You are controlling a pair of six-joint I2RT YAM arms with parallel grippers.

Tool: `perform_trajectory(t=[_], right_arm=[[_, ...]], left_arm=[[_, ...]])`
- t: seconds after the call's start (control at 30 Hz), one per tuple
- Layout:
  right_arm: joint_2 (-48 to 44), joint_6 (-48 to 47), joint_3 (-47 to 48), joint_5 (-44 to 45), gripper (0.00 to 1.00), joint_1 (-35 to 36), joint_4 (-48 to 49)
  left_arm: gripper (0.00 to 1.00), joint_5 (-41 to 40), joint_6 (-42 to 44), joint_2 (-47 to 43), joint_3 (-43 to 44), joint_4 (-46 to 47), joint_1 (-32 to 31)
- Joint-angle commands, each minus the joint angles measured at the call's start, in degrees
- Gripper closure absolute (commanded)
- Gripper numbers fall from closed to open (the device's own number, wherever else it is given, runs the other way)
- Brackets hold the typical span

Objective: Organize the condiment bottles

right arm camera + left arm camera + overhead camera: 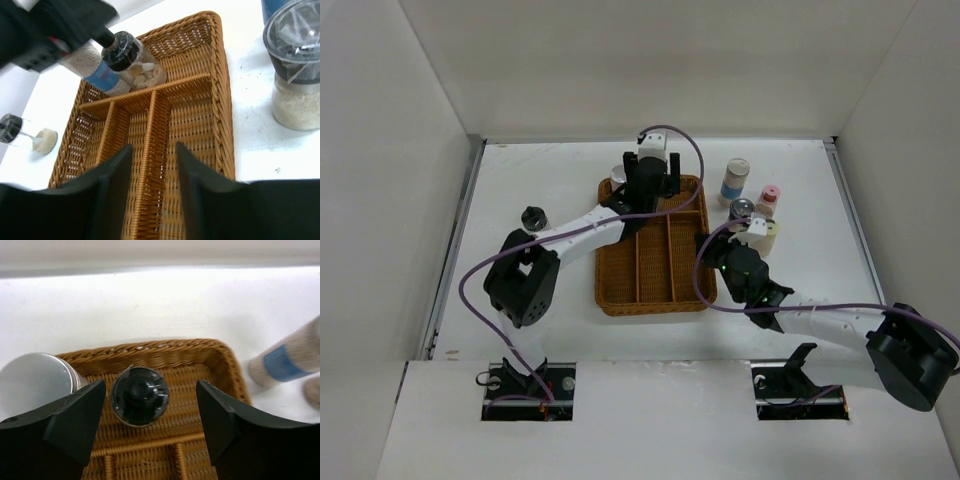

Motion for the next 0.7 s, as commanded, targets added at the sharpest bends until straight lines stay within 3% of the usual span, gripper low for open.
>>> perform_trajectory(t=[0.0,0.13,0.27,0.5,0.67], right_arm=[[-0.6,-0.2,0.2,0.1,0.62,-0.3,2.4],[-1.1,-1.2,0.3,0.2,0.75,-0.3,2.3],[-0.6,-1.5,0.5,0.1,0.8,-0.3,2.1],[6.3,-3.3,5.6,-3.6,0.78,1.8,0.0],[8.2,-5.4,10.5,-2.9,0.71,2.3,-4.0]], left_arm=[[0.29,-0.4,1.9,-8.7,-0.3,5.2,-2.5],[0.43,-0.1,1.7,-15.3,-5.2,10.1,-3.7],[0.57,-0.4,0.4,-24.1,-16.6,16.1,-3.5],[0.71,-6.7,-5.6,-38.3,-40.0,21.3,-1.7],[0.7,-6.3,-10.6,-42.6,-49.0,21.6,0.7]])
